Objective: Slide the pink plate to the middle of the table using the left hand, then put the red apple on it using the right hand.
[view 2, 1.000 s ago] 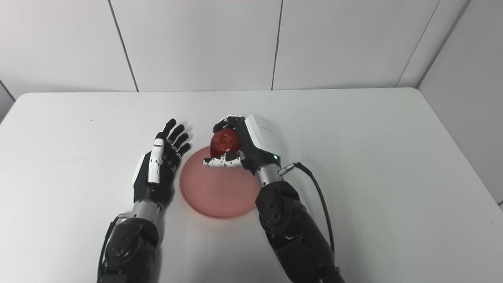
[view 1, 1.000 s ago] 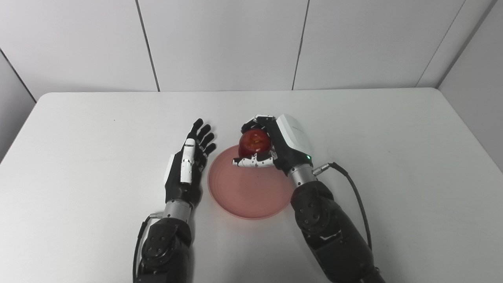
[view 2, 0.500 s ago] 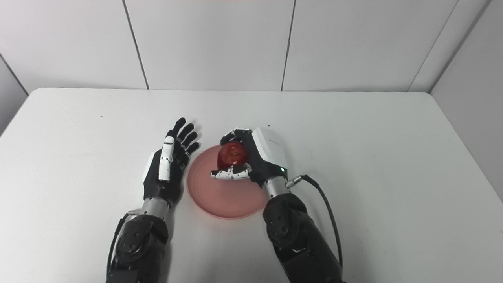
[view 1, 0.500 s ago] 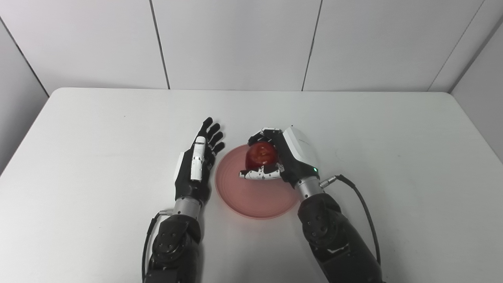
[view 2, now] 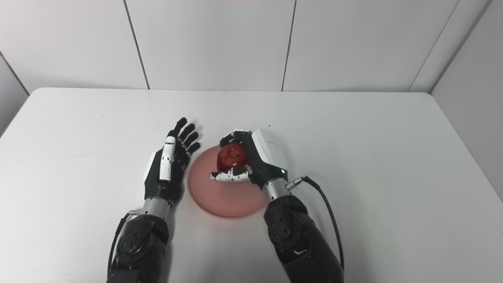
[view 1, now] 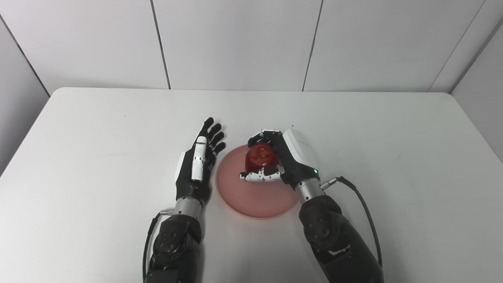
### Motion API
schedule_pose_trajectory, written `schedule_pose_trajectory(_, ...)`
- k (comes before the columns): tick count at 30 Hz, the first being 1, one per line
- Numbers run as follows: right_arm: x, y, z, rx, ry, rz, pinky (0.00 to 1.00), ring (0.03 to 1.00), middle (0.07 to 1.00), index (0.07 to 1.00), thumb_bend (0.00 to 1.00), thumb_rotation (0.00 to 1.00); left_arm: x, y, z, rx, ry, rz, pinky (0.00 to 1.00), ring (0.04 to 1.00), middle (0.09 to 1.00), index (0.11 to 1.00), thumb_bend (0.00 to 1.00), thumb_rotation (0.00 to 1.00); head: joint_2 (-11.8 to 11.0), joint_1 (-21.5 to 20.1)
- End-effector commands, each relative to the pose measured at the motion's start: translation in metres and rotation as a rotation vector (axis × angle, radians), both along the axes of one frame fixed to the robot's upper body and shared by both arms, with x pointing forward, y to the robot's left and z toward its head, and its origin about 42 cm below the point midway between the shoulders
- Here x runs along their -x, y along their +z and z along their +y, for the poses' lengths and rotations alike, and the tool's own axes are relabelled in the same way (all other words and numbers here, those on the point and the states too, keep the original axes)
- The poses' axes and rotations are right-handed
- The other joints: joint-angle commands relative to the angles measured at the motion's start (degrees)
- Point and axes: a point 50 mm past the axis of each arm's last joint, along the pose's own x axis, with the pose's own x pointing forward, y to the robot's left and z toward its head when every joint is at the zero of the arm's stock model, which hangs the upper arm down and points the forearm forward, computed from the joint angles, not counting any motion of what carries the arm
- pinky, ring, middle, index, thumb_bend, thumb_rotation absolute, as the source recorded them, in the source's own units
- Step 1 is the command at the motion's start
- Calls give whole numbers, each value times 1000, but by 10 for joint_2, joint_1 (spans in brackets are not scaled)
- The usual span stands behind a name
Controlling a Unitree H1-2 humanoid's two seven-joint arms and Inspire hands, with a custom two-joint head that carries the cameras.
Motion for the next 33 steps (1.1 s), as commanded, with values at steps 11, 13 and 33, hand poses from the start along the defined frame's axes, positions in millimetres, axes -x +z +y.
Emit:
schedule_pose_trajectory(11,3,11,1,51,38,-68,442,538,606,495,524,127,8,-15,-4,-1,4,76,902,922,924,911,357,1000,-1,-1)
schedule_pose_trajectory(13,4,14,1,62,47,-58,514,602,662,595,709,151,8,-15,-4,-2,8,81,898,921,923,909,359,1000,-1,-1)
schedule_pose_trajectory(33,8,27,-12,98,106,-95,844,889,913,941,1000,503,8,-17,-2,-5,0,80,915,922,930,920,349,1000,-5,-2)
